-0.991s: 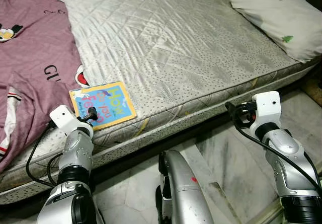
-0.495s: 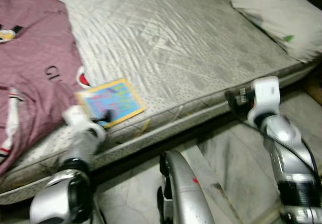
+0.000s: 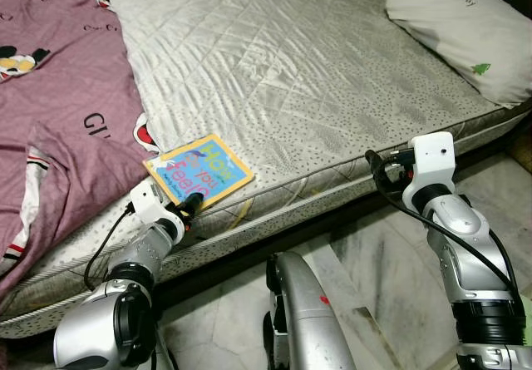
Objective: Clean up the room
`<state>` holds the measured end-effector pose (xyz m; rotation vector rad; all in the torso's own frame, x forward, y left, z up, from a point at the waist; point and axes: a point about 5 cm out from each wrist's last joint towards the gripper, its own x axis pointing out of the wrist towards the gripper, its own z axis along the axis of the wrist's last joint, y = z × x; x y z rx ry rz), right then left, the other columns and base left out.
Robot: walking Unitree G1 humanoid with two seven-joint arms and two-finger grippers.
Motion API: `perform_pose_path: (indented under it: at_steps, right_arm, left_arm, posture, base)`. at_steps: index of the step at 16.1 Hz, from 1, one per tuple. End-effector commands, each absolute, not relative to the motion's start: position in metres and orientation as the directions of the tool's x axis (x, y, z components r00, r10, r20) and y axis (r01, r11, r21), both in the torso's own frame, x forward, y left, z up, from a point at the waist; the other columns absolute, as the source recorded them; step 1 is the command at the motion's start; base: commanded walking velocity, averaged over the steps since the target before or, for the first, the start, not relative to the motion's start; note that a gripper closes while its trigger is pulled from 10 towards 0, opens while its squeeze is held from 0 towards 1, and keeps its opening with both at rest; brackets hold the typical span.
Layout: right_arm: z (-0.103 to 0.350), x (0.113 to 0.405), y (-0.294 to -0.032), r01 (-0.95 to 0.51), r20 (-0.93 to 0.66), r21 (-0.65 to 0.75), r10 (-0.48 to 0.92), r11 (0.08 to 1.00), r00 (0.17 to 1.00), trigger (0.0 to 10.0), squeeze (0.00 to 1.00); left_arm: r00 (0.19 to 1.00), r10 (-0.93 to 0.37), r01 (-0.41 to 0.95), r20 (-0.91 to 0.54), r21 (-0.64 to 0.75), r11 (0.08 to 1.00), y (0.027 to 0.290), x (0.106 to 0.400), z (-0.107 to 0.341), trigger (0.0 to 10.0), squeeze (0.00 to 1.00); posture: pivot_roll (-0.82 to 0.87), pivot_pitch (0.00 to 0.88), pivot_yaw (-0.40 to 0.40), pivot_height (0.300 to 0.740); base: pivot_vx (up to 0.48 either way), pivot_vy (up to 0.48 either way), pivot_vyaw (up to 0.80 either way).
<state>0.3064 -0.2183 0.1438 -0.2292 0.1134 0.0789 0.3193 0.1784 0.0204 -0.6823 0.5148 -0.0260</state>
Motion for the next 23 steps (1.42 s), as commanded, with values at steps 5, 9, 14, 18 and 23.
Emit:
perform_pose_path:
  at_steps: [5,9,14,18,23]
  right_arm:
    - [0.144,0.309,-0.22,-0.068,-0.106,-0.227,0.045,0.972,0.993,10.0,0.0]
    - [0.144,0.311,-0.218,-0.069,-0.1,-0.225,0.047,0.972,0.994,10.0,0.0]
    - [0.145,0.317,-0.214,-0.066,-0.084,-0.218,0.049,0.974,0.995,10.0,0.0]
    - [0.143,0.323,-0.204,-0.072,-0.068,-0.191,0.06,0.979,0.996,10.0,0.0]
    - [0.138,0.333,-0.17,-0.11,-0.039,-0.101,0.106,0.989,0.994,10.0,0.0]
  left_arm:
    - [0.866,-0.201,-0.14,-0.458,-0.608,0.782,0.175,0.316,0.016,0.0,0.0]
    - [0.875,-0.179,-0.156,-0.449,-0.612,0.776,0.178,0.317,0.018,0.0,0.0]
    - [0.922,-0.095,-0.167,-0.375,-0.606,0.778,0.19,0.324,0.027,0.0,0.0]
    - [0.964,0.006,-0.151,-0.266,-0.527,0.837,0.207,0.334,0.047,0.0,0.0]
    - [0.996,-0.043,0.051,0.082,-0.097,0.994,0.213,0.372,0.135,0.0,0.0]
  posture:
    - [-0.32,0.039,-0.117,0.542]
    - [-0.32,0.032,-0.113,0.542]
    - [-0.31,0.014,-0.105,0.542]
    - [-0.27,0.0,-0.09,0.542]
    - [-0.18,0.0,-0.05,0.542]
  base:
    - [0.0,0.0,0.0]
    - [0.0,0.0,0.0]
    - [0.0,0.0,0.0]
    - [0.0,0.0,0.0]
    - [0.0,0.0,0.0]
